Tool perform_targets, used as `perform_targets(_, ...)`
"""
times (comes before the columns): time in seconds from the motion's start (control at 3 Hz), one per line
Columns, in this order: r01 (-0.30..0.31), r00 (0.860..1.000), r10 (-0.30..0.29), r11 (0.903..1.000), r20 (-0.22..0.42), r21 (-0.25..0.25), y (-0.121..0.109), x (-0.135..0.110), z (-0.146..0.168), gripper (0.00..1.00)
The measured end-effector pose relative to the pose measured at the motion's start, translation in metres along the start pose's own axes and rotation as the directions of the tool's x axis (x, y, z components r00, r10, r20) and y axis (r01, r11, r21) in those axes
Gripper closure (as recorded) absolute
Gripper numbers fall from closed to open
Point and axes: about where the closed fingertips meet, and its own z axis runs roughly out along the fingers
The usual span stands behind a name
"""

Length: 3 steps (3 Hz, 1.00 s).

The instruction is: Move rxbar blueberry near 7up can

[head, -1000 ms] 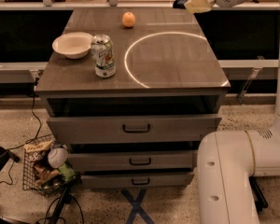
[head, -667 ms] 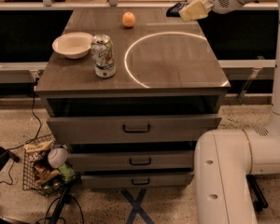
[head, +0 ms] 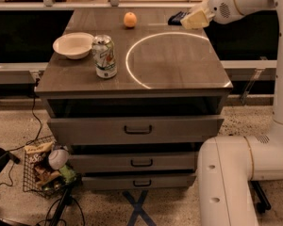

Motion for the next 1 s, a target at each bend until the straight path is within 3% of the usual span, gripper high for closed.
perform_targets(0.33, -0.077, 0.997, 0.078, 0.9963, 0.021, -0.038, 0.029, 0.043, 0.007, 1.0)
perform_targets(0.67, -0.076, 0.997, 0.078, 0.9954, 0.023, -0.058, 0.059, 0.054, 0.007, 1.0)
perform_targets(1.0, -0.067, 0.997, 0.072, 0.9898, 0.032, -0.125, 0.083, 0.059, 0.023, 1.0)
